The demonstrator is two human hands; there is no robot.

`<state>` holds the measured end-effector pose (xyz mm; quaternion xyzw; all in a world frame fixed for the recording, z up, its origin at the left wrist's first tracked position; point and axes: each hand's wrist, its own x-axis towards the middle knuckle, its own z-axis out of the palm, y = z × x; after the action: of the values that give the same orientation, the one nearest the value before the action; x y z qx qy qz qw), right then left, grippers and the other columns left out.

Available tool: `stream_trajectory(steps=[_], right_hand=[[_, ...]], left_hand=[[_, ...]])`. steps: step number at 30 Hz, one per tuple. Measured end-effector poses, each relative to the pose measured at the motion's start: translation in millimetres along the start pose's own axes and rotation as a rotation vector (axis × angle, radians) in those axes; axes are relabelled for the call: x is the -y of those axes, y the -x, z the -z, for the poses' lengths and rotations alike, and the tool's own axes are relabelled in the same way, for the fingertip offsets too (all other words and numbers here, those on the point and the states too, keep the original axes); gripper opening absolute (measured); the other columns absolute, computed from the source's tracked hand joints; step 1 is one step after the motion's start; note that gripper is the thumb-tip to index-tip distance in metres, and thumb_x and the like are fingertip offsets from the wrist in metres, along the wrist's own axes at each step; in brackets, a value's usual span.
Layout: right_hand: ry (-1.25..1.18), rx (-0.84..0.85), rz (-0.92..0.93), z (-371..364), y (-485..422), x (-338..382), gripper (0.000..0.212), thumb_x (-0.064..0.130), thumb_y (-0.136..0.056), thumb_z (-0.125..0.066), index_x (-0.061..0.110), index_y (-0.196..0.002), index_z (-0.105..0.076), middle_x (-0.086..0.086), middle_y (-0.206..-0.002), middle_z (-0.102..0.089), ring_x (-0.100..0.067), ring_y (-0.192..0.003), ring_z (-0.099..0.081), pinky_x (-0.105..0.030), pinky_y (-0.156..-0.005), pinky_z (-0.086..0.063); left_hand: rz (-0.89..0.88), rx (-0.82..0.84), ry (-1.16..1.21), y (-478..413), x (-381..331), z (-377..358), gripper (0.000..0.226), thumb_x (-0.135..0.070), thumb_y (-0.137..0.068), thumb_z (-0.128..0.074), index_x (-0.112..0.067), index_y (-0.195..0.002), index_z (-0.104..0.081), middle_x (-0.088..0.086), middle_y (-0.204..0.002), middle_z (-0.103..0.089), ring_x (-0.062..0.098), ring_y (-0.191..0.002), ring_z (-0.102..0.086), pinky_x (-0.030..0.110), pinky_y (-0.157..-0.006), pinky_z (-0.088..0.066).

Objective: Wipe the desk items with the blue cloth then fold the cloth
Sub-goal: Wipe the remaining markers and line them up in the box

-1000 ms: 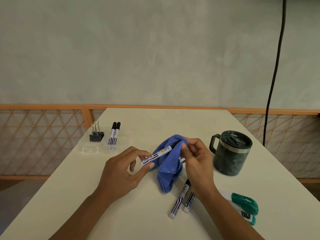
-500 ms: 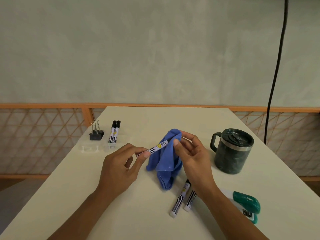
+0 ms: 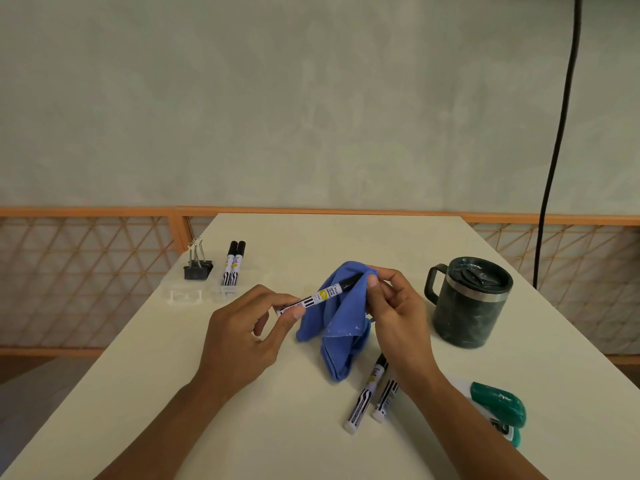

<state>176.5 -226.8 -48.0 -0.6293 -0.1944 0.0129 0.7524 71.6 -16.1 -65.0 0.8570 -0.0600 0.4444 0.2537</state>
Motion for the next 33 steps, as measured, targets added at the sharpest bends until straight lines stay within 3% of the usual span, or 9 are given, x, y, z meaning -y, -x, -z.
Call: stream_trajectory(steps=[5,9,12,16,19,22,28,33], right_hand=[[-0.065,0.084,0.010,-1.7,4.7,5.4,0.021,0.014,-0.102,-0.069,0.013,-0.123,-0.067,0.000,-0.111,-0.081,-0.014,-0.106,-0.077,-0.024,-0.089,-0.060],[0.058,-0.005,0.028,1.0,1.6,1.5,0.005,0.013,-0.103,-0.068,0.016,-0.107,-0.071,0.003,-0.098,-0.082,-0.015,-0.096,-0.078,-0.029,-0.083,-0.061],[0.115,-0.036,0.030,2.0,-0.5,0.1,0.008,0.019,-0.108,-0.062,0.020,-0.107,-0.070,0.002,-0.096,-0.080,-0.021,-0.091,-0.076,-0.041,-0.084,-0.060],[0.048,0.007,0.039,2.0,1.8,2.5,0.015,0.021,-0.109,-0.058,0.023,-0.119,-0.070,0.003,-0.107,-0.080,-0.017,-0.099,-0.076,-0.029,-0.085,-0.060],[0.005,0.052,0.049,-2.2,5.7,5.0,0.020,0.015,-0.104,-0.067,0.023,-0.122,-0.069,0.010,-0.114,-0.079,-0.009,-0.107,-0.075,-0.024,-0.092,-0.060],[0.006,0.043,0.056,-5.6,6.5,3.7,0.026,0.018,-0.097,-0.076,0.019,-0.122,-0.069,0.009,-0.115,-0.080,-0.010,-0.110,-0.076,-0.027,-0.094,-0.060],[0.160,-0.023,0.084,0.9,-0.1,0.9,0.010,0.019,-0.107,-0.065,0.024,-0.113,-0.070,0.011,-0.103,-0.080,-0.012,-0.098,-0.076,-0.036,-0.087,-0.061],[0.076,0.009,0.060,4.0,-0.4,4.6,0.014,0.017,-0.108,-0.059,0.018,-0.117,-0.070,0.003,-0.103,-0.079,-0.004,-0.086,-0.071,-0.018,-0.075,-0.054]], left_hand=[[0.000,-0.018,-0.010,0.5,3.2,2.9,0.013,-0.029,-0.098,-0.078,-0.025,-0.110,-0.081,-0.018,-0.085,-0.058,0.015,-0.059,-0.044,0.034,-0.053,-0.042],[-0.008,-0.004,-0.001,1.3,0.6,3.7,0.013,-0.027,-0.097,-0.079,-0.026,-0.110,-0.081,-0.018,-0.085,-0.058,0.013,-0.059,-0.043,0.028,-0.054,-0.040],[-0.015,0.002,0.004,0.6,-1.7,2.8,0.013,-0.027,-0.098,-0.079,-0.025,-0.110,-0.082,-0.016,-0.086,-0.059,0.014,-0.059,-0.043,0.026,-0.055,-0.039],[-0.014,-0.015,-0.004,0.1,0.8,3.4,0.014,-0.029,-0.098,-0.078,-0.023,-0.110,-0.082,-0.016,-0.084,-0.057,0.015,-0.060,-0.044,0.031,-0.053,-0.041],[-0.006,-0.015,-0.001,1.3,0.9,4.0,0.014,-0.030,-0.099,-0.078,-0.023,-0.110,-0.082,-0.016,-0.084,-0.056,0.016,-0.060,-0.043,0.033,-0.052,-0.041],[-0.025,-0.004,-0.001,1.9,-0.9,3.8,0.013,-0.027,-0.098,-0.079,-0.023,-0.110,-0.082,-0.018,-0.083,-0.052,0.014,-0.060,-0.041,0.027,-0.054,-0.038],[-0.062,-0.003,0.012,-1.1,-3.5,4.8,0.014,-0.026,-0.098,-0.080,-0.022,-0.111,-0.082,-0.018,-0.083,-0.051,0.015,-0.059,-0.041,0.029,-0.053,-0.039],[-0.092,-0.038,-0.028,-6.3,-3.1,8.0,0.015,-0.027,-0.097,-0.081,-0.021,-0.110,-0.083,-0.021,-0.082,-0.045,0.014,-0.059,-0.041,0.032,-0.051,-0.039]])
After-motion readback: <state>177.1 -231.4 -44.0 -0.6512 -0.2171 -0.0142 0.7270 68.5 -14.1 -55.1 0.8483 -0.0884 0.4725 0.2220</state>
